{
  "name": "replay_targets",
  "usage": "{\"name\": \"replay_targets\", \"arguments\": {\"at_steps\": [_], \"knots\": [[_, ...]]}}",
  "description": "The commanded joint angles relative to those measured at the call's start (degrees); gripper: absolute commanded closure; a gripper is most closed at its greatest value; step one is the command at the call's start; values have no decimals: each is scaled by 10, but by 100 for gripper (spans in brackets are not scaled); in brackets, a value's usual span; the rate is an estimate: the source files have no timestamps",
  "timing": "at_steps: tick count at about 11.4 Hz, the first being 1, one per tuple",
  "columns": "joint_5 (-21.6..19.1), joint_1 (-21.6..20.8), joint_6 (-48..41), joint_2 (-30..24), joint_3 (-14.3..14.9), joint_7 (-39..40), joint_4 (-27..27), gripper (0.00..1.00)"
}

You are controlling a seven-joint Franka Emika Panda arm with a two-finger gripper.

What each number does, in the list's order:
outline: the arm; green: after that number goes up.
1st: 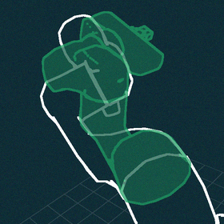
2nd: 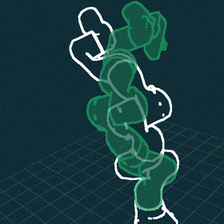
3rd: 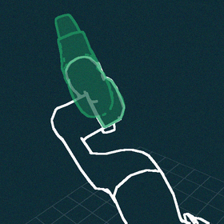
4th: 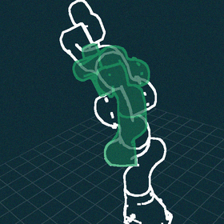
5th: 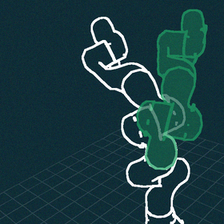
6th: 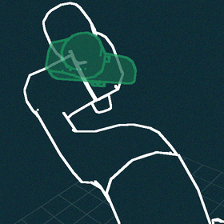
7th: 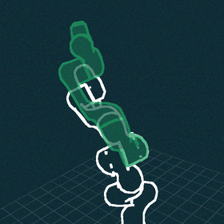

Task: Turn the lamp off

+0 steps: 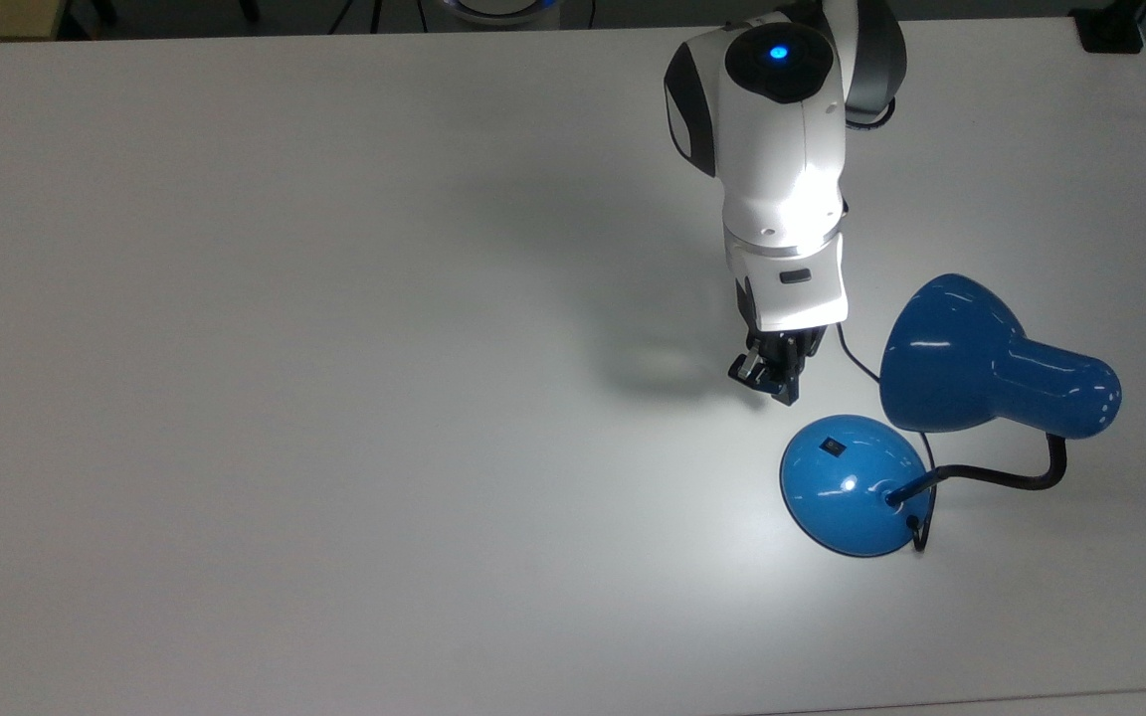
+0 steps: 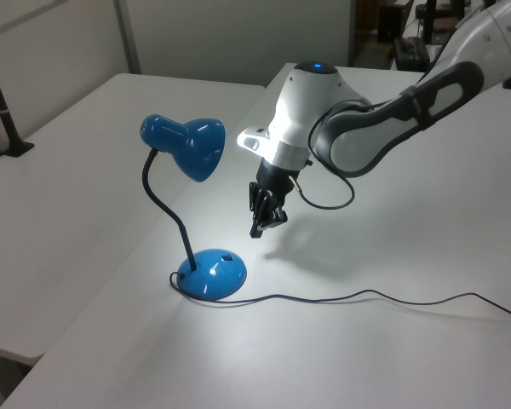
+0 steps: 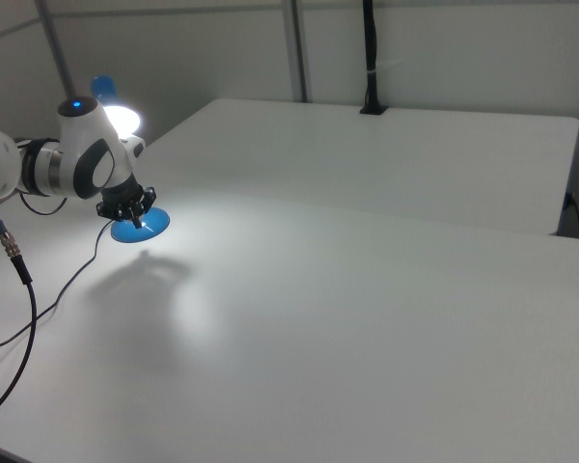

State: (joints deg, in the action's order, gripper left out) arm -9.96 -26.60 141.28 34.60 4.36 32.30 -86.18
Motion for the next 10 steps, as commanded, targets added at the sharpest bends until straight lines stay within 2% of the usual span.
{"name": "replay_targets", "arguments": {"at_steps": [1,4,10], "knots": [[-8,-17,14,42,9,-22,51,100],[-8,-25,67,63,11,-38,62,100],[-6,-25,78,90,13,-37,87,100]]}}
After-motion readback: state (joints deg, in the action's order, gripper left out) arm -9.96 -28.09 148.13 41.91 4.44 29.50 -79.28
